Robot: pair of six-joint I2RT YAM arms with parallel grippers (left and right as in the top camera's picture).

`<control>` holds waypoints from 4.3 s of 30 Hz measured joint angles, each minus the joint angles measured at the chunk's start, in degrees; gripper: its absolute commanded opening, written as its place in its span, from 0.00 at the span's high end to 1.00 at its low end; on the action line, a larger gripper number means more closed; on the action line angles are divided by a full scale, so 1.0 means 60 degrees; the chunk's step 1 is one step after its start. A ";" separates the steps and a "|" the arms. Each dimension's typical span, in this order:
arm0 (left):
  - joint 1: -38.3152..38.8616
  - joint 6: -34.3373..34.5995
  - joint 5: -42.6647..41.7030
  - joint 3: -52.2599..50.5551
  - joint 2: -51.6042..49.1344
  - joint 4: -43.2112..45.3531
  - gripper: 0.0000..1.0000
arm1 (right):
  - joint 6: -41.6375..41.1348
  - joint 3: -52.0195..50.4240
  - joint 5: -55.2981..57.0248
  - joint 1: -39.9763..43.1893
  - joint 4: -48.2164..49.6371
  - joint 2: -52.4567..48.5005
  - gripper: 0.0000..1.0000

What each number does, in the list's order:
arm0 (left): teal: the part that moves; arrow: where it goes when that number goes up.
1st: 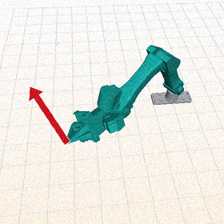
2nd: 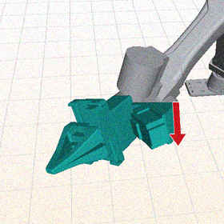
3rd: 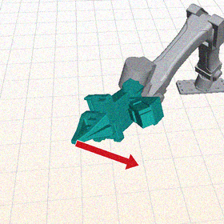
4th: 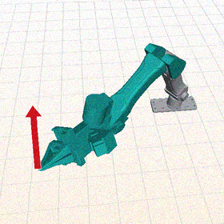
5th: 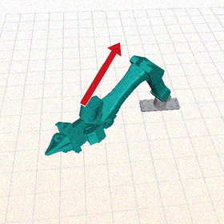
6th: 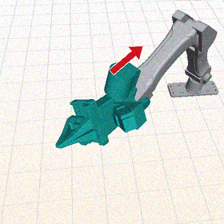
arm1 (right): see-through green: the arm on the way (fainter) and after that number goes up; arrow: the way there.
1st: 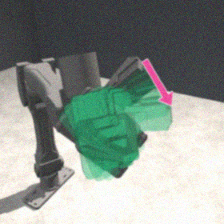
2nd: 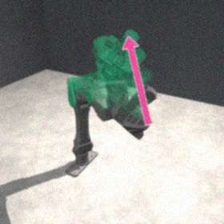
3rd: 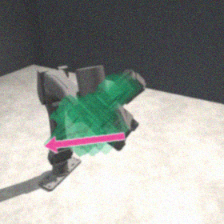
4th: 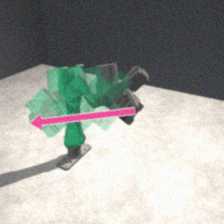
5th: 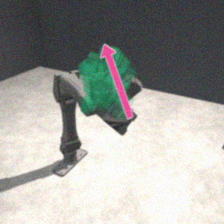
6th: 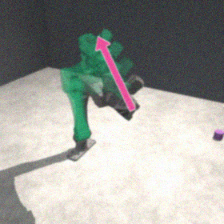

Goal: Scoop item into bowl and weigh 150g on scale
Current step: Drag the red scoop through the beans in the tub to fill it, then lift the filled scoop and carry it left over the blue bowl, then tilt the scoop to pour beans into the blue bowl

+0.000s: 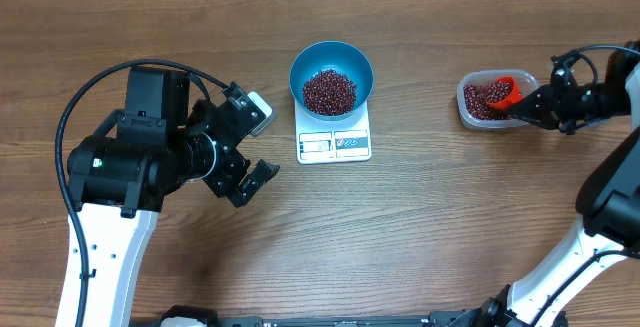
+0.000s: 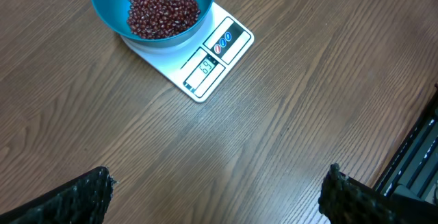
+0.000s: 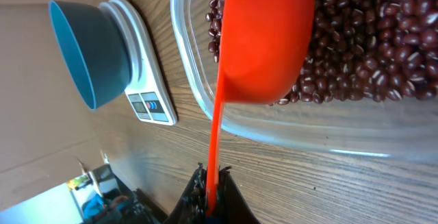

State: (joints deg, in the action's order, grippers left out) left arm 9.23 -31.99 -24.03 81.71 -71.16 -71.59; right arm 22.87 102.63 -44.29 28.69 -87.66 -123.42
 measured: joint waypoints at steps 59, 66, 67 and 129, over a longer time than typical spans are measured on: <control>0.0000 0.0000 0.0000 0.0000 0.0000 0.0000 0.00 | 0.1104 -0.0004 -0.4411 -0.4346 0.0503 0.0000 0.96; 0.0000 0.0000 0.0000 0.0000 0.0000 0.0000 0.00 | -0.0321 -0.0011 -0.4368 -0.5453 0.2208 0.0000 0.96; 0.0000 0.0000 0.0000 0.0000 0.0000 0.0000 0.00 | -0.0495 -0.0011 -0.4288 -0.5588 0.2386 0.0000 0.96; 0.0000 0.0000 0.0000 0.0000 0.0000 0.0000 0.00 | -0.1559 0.1770 0.5424 -0.8786 0.2754 0.0007 0.96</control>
State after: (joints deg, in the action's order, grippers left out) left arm 9.23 -31.99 -24.03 81.71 -71.16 -71.59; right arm 13.52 113.25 -11.75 -24.03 -71.13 -123.37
